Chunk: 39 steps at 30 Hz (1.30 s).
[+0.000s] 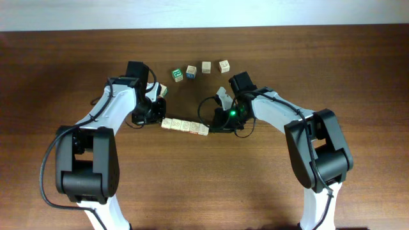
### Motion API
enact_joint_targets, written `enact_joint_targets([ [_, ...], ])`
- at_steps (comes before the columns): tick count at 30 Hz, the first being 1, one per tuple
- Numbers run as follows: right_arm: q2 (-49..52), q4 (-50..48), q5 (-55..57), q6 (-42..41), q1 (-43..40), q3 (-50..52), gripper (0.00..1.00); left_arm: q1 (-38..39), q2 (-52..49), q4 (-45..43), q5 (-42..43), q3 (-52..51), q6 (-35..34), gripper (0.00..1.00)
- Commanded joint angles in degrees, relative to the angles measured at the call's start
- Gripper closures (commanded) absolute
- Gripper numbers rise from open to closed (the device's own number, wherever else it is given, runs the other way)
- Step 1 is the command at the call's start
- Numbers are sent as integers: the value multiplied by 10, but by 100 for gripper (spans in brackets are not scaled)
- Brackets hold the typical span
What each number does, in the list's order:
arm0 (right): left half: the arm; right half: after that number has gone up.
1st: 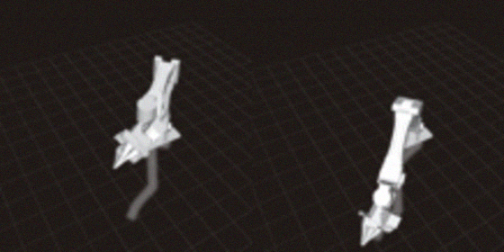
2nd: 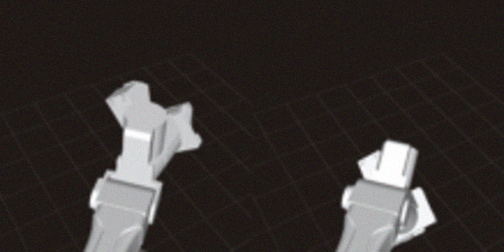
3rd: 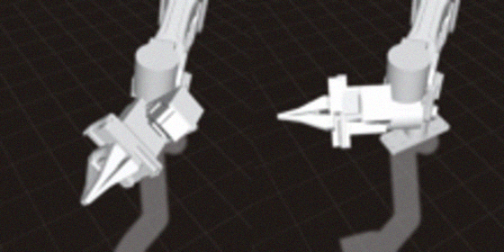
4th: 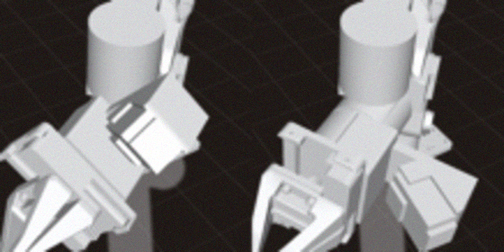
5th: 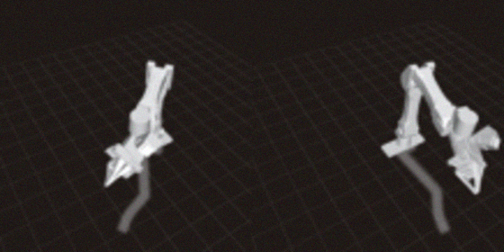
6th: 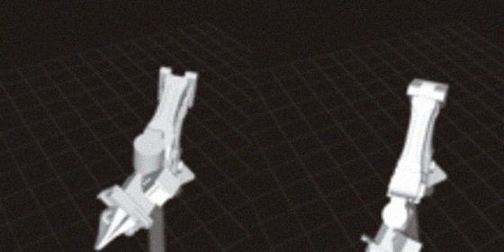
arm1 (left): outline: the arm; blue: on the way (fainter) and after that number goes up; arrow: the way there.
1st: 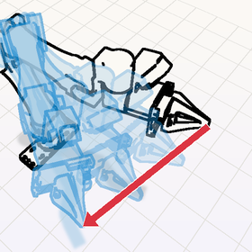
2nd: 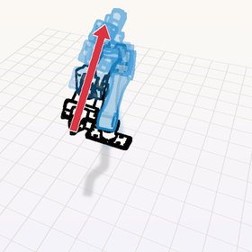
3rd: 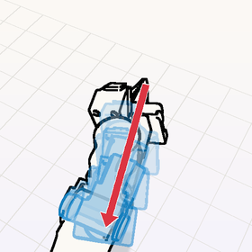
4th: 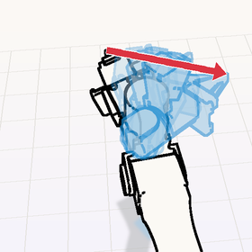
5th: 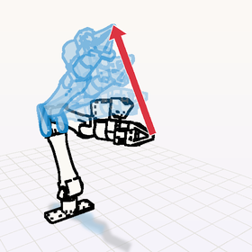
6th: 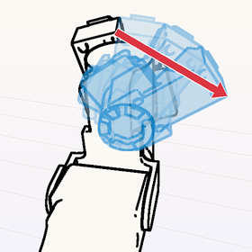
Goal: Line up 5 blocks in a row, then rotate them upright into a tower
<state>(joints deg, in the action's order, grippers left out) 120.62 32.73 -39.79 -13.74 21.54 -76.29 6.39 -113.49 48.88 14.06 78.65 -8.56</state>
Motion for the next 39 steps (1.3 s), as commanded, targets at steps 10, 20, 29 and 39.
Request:
enact_joint_targets([
  [10,5,12,-26,-20,-21,1,95,15,-2,24,18,-2,12,100],
  [20,5,83,45,-17,-26,-38,96,24,-2,18,-80,-25,11,100],
  [29,5,174,19,77,-64,-49,96,-6,-2,35,59,-18,57,100],
  [39,5,6,-131,87,-89,38,95,-26,-2,31,98,-29,114,100],
])
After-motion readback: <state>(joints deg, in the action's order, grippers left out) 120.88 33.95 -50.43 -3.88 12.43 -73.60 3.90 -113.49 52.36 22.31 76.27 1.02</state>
